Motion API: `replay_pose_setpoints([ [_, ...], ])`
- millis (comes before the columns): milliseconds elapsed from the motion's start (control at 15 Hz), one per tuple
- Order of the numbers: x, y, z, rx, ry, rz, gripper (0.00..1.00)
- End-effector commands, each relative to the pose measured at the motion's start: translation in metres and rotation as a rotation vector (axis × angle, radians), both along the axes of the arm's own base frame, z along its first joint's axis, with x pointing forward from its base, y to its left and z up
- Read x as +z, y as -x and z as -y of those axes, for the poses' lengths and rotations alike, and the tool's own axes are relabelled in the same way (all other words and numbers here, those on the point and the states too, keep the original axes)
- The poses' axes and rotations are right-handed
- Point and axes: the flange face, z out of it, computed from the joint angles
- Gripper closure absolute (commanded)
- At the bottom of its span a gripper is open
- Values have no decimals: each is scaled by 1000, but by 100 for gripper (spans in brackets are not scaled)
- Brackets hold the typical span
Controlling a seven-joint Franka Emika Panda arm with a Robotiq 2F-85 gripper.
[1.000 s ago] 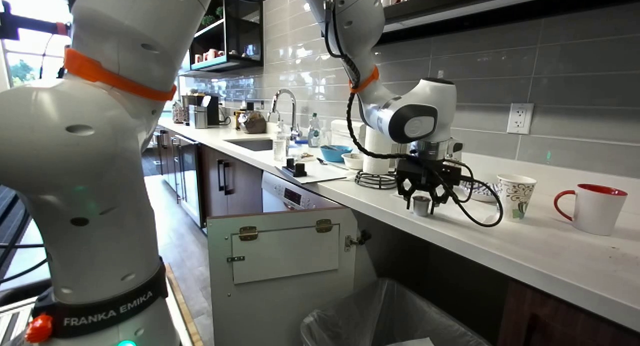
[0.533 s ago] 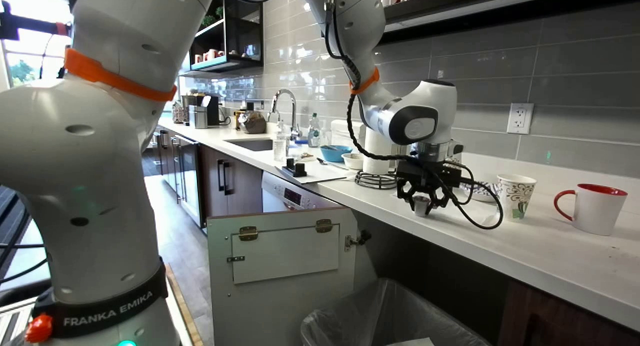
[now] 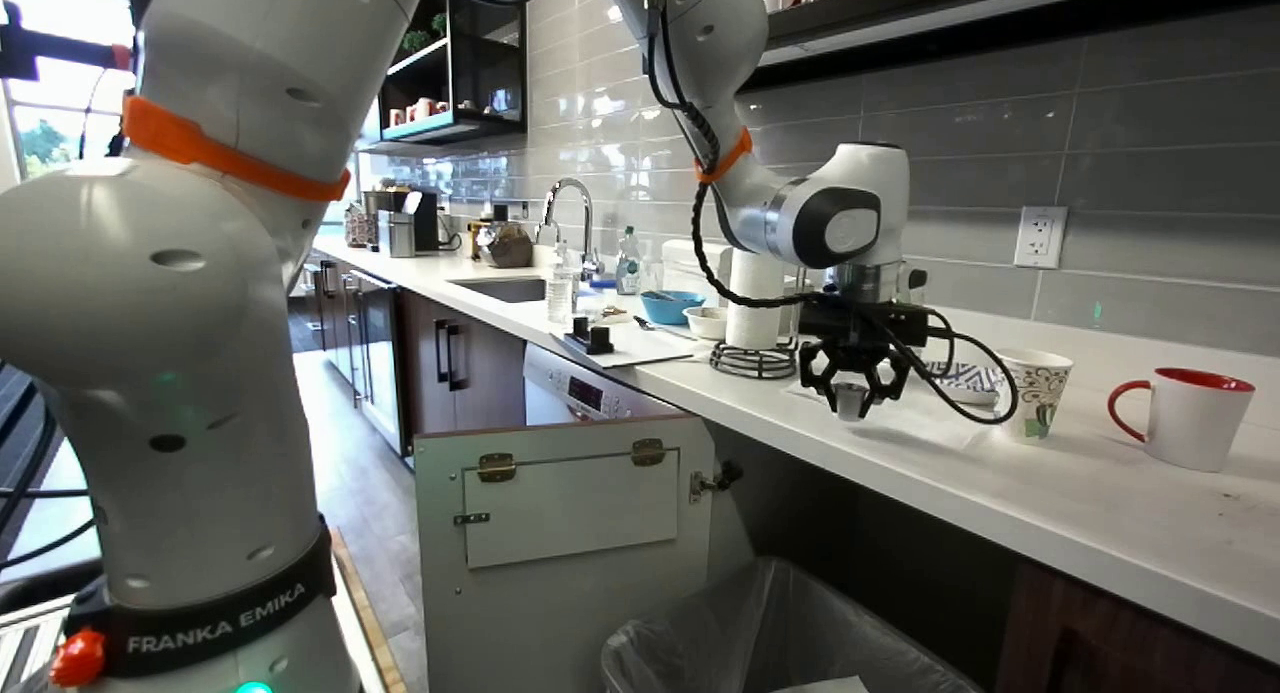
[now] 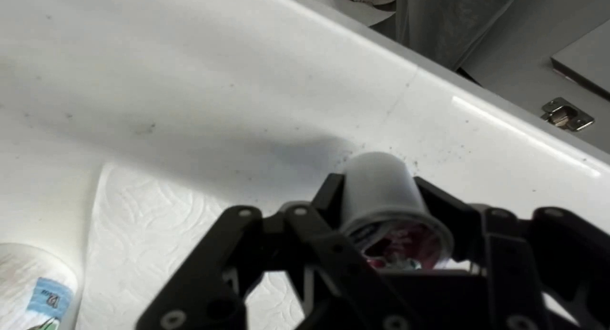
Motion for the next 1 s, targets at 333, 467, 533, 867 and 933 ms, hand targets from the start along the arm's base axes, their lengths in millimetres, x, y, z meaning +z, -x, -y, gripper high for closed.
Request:
replay_pose_setpoints([
  [333, 81, -62, -16, 17, 219, -125, 86],
  [467, 89, -77, -18, 18, 283, -156, 86],
  [533, 90, -85, -19, 20, 315, -169, 86],
  [867, 75, -120, -25, 95, 420, -169, 86],
  [933, 73, -125, -25, 109, 416, -161, 86],
])
